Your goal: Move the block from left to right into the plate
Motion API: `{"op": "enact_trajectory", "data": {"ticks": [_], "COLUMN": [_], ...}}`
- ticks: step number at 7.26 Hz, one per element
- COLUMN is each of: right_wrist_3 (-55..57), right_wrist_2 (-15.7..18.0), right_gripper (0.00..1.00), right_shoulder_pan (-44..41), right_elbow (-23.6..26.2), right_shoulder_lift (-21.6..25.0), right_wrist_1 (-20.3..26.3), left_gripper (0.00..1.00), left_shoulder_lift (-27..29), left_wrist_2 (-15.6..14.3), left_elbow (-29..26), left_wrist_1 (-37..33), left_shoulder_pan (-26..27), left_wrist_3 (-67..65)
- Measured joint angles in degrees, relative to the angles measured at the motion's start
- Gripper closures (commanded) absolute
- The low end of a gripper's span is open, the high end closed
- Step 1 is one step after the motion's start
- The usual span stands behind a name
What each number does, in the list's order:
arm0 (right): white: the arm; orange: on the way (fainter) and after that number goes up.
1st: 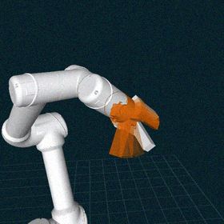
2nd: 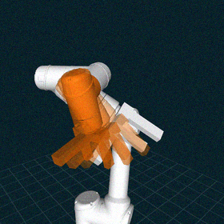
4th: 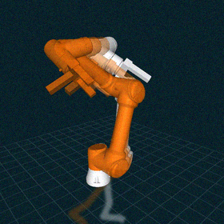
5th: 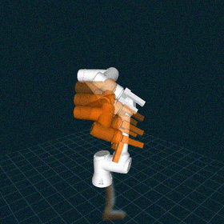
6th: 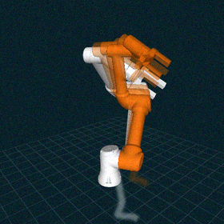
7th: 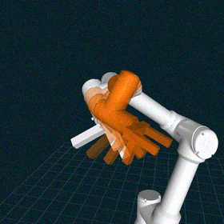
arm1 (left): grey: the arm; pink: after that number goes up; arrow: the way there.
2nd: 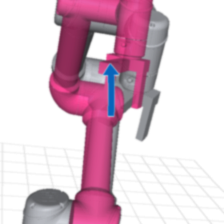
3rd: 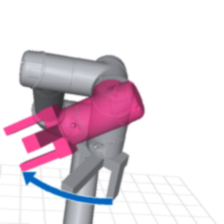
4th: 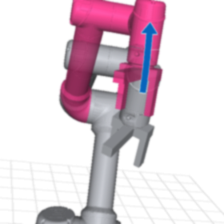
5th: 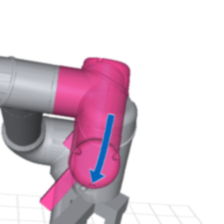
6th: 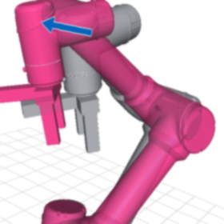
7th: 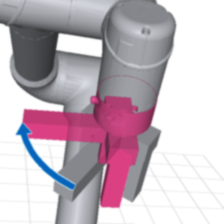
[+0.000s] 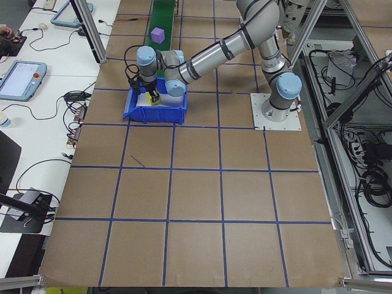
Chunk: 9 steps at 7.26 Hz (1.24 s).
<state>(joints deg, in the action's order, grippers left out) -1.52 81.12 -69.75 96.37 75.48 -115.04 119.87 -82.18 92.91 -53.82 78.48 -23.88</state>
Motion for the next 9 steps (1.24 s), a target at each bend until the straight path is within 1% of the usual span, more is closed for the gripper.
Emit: {"op": "enact_trajectory", "data": {"ticks": [2, 4, 5, 6, 7, 8, 9], "right_wrist_3": [-3.4, -5.1, -7.7, -10.2, -10.7, -9.9, -9.0], "right_wrist_2": [0.3, 0.3, 0.2, -0.1, -0.3, -0.5, -0.5], "right_gripper": [0.0, 0.0, 0.0, 0.0, 0.0, 0.0, 0.0], "right_shoulder_pan": [0.0, -0.1, -0.1, -0.3, -0.4, -0.5, -0.7], "right_elbow": [-3.7, -8.0, -9.0, -9.6, -10.2, -10.6, -10.5], "right_shoulder_lift": [-2.4, -5.6, -6.4, -7.0, -7.7, -8.4, -8.8], "right_wrist_1": [3.1, 4.3, 4.6, 4.5, 4.4, 4.3, 4.2], "left_gripper": [0.87, 0.87, 0.87, 0.87, 0.87, 0.87, 0.87], "left_shoulder_lift": [-1.5, -5.7, -8.5, -11.4, -13.5, -14.6, -15.0], "left_wrist_2": [0.1, 0.3, 1.0, 2.5, 3.6, 4.1, 4.1], "left_elbow": [-0.6, -1.5, -1.7, -1.9, -1.9, -1.7, -1.4], "left_wrist_1": [0.0, 0.2, 0.3, 0.5, 0.6, 0.6, 0.6], "left_shoulder_pan": [0.0, -0.1, -0.1, 0.1, 1.1, 3.4, 6.9], "left_wrist_3": [0.2, 0.5, 1.4, 2.8, 3.6, 3.7, 3.2]}}
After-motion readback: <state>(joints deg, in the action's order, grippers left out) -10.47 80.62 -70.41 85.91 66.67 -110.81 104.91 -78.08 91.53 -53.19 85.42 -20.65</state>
